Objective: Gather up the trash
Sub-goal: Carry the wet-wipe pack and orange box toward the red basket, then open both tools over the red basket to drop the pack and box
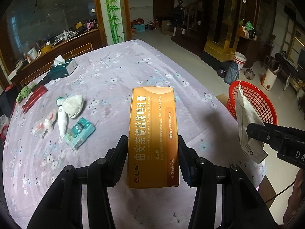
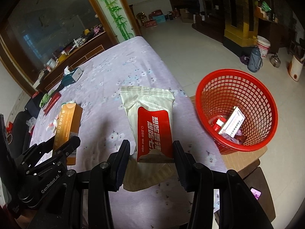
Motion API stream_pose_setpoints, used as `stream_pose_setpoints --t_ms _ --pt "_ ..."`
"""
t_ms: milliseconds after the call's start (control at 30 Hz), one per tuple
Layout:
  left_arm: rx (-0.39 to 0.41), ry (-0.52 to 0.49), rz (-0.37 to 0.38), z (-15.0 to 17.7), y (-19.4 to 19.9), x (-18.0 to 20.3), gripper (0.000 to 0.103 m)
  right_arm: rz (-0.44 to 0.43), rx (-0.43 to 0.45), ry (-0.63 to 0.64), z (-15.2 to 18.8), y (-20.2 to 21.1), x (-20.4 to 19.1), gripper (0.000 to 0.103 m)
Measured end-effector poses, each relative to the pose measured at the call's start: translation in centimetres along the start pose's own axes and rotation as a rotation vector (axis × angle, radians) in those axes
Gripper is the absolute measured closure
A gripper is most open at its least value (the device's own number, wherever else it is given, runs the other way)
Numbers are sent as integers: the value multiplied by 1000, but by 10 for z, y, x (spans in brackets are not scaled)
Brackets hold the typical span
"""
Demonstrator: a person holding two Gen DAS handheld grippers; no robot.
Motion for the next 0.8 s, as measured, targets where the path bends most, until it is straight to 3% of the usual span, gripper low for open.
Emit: stream_pose_setpoints --t_ms 500,800 --pt "16 -83 89 -24 -9 52 55 77 52 -164 -20 24 83 54" --pt "21 -175 206 -47 -16 116 54 128 89 -251 -35 43 142 54"
Point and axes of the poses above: each gripper's, at about its wrist camera, not at the fingertips, and y roughly against the way its jaws point, x to its right, z to its underside, the point moved 7 cm from there along -y, roughly the way its jaws point, and after that the axes turned 2 degrees about x, right-handed, at the moved point
